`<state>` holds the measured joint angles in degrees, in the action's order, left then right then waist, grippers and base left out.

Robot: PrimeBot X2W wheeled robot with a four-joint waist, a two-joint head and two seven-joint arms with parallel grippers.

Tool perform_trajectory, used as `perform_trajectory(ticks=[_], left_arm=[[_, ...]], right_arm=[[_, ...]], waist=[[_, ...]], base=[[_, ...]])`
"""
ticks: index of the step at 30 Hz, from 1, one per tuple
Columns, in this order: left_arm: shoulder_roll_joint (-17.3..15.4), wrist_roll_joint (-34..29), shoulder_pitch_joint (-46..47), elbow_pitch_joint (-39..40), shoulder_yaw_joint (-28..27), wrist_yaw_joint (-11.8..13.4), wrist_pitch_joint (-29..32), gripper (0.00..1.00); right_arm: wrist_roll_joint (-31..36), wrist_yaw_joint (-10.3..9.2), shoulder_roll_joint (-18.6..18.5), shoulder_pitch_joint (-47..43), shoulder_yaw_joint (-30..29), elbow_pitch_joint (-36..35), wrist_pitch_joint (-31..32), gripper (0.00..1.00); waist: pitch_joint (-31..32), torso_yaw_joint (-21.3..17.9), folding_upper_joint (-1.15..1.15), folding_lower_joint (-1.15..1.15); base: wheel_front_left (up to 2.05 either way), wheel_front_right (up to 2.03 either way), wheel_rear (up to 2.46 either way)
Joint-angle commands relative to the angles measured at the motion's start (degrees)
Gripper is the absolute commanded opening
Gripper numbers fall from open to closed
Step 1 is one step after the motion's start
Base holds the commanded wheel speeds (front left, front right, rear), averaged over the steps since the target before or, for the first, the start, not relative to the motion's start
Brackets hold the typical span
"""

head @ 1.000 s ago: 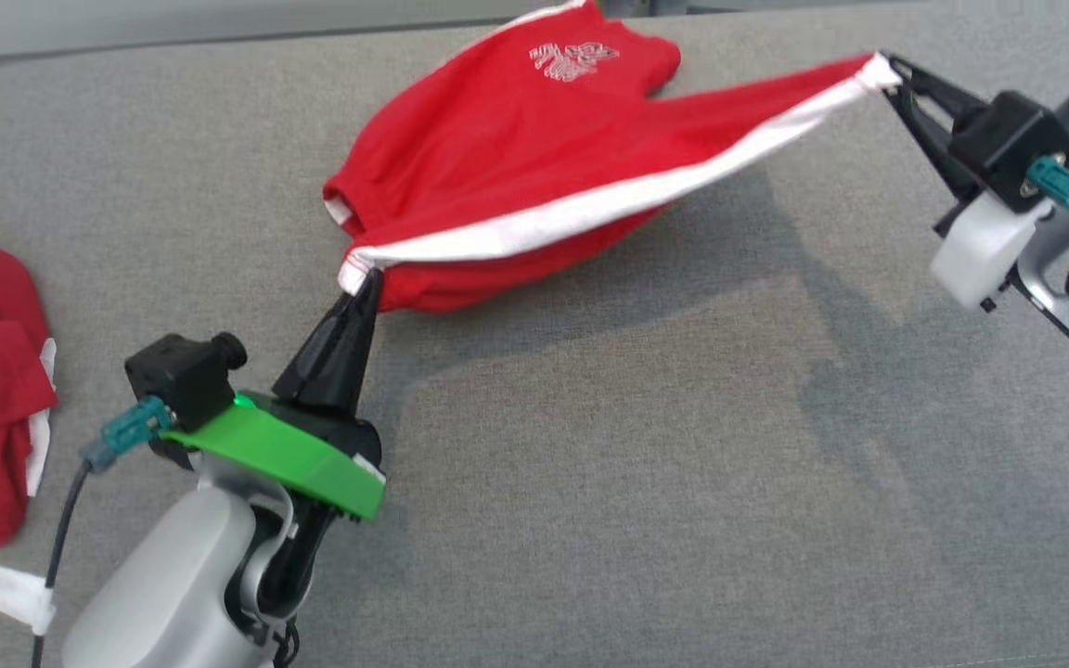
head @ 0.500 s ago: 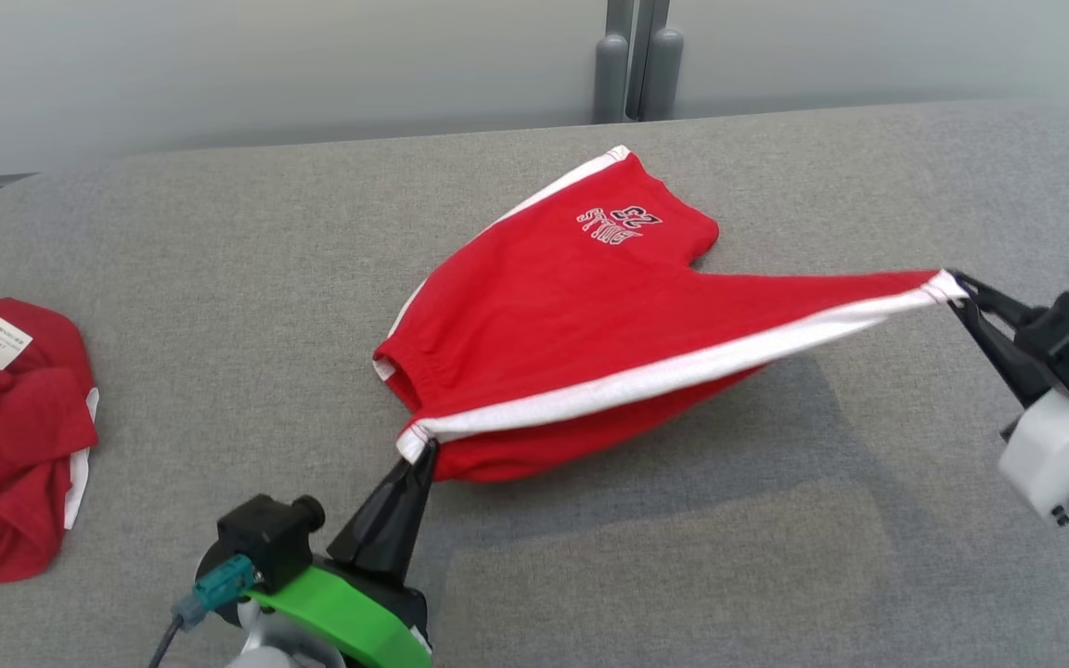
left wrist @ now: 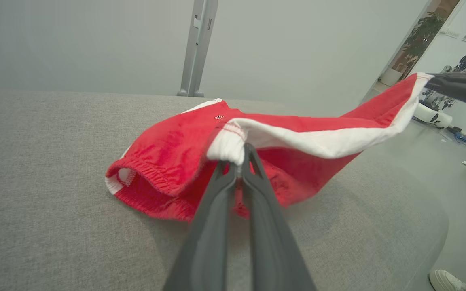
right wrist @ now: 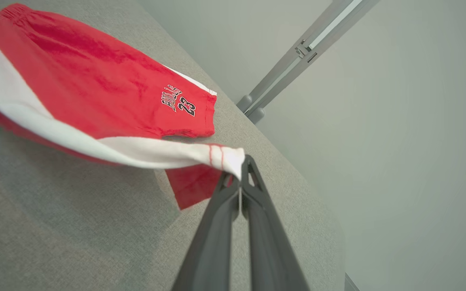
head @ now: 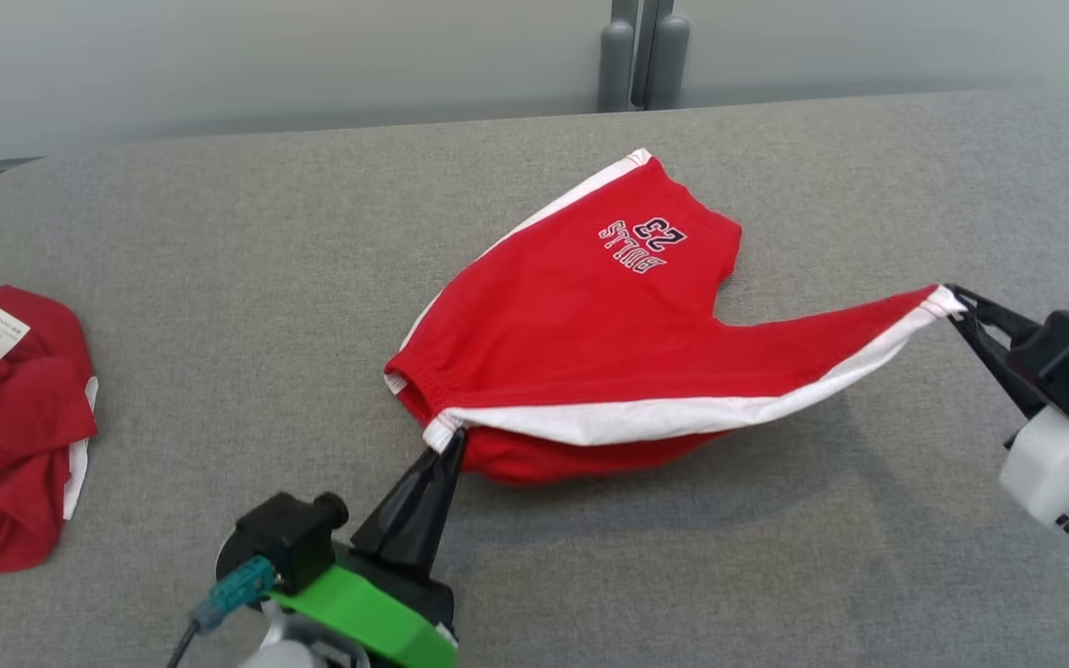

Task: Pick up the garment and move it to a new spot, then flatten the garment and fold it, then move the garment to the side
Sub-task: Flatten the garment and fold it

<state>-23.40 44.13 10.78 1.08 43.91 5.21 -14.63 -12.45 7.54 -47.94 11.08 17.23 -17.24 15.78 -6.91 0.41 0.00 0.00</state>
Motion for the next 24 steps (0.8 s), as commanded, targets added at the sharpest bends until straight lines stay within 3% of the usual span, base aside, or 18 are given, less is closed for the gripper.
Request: perform_trajectory(ticks=[1,6,13,24], left_arm=[[0.5,-0.5,2.9,-0.6,-0.7,-0.6,0.0,0.0],[2.0,-0.7,7.1,-2.1,-1.2,-1.6,0.2,0.0],[5.7,-0.1,14.3,-6.0,-0.5,-4.4,1.5,0.0],[12.3,2.2,24.6,-16.0,-0.7,-5.4,5.8,0.0]], right_arm=[[-1.0,-0.1,-1.3,4.6,3.1,2.1,-0.5,0.0],[-2.8,-0.11,-4.3,15.0,11.0,7.4,-0.6,0.0],[-6.6,-0.11,-7.5,36.3,29.1,16.7,-0.1,0.0],[-14.2,-0.11,-3.9,63.6,52.3,32.7,-1.2,0.0]], waist=[[-1.8,1.4,0.0,0.0],[-4.6,3.3,0.0,0.0],[-9.4,7.2,0.0,0.0],[-15.0,13.0,0.0,0.0]], base=[[0.0,0.0,0.0],[0.0,0.0,0.0],[0.0,0.0,0.0],[0.0,0.0,0.0]])
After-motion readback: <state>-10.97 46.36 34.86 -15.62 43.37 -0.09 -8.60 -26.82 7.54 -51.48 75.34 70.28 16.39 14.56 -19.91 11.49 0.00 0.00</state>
